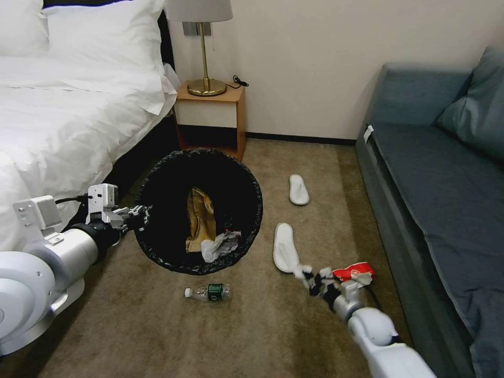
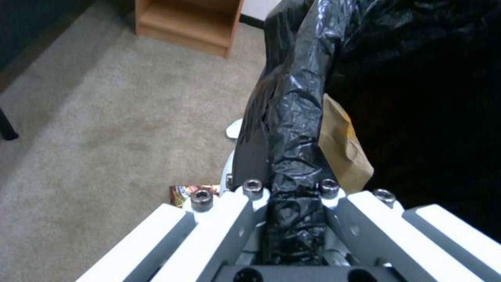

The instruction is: Pick up the trash bin, then pick up the garbage on the floor and place it into the trash bin.

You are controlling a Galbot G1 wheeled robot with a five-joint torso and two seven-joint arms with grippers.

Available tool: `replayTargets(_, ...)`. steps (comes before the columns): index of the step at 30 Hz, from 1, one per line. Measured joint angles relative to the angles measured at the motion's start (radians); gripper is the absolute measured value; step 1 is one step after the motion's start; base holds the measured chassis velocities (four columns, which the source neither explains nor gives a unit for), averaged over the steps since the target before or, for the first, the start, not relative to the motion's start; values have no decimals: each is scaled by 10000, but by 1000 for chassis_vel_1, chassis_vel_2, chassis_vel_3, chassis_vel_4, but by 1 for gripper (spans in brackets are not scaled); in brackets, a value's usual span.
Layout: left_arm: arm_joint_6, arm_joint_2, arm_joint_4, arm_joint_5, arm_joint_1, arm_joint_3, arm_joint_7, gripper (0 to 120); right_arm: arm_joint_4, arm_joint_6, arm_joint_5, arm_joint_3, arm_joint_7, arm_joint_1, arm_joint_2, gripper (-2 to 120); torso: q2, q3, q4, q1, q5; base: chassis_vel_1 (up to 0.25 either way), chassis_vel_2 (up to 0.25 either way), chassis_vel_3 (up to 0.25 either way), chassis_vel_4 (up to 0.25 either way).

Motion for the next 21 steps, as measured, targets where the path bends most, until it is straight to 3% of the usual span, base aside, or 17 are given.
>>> replayTargets(2,0,1,64,109,-4,78,102,3,1389,-457,710,194,55,178,-503,0,0,-1,-1,0,-3,0,0,0,0)
replayTargets(8,0,-71,216,393,-29,320,274,3,3417,-1403,2057,296,123,1249,-1254,0,0,-1,2,0,-2,0,0,0,0)
replayTargets(15,0,-169,410,476,-207,607,394,3,4299,-1838,3030,-200,124,2484,-1630,0,0,-1,0,0,-2,0,0,0,0)
replayTargets(21,0,-215,582,605,-216,725,530,3,4553,-2250,4085,-884,81,3870,-1492,0,0,-1,-1,0,-3,0,0,0,0)
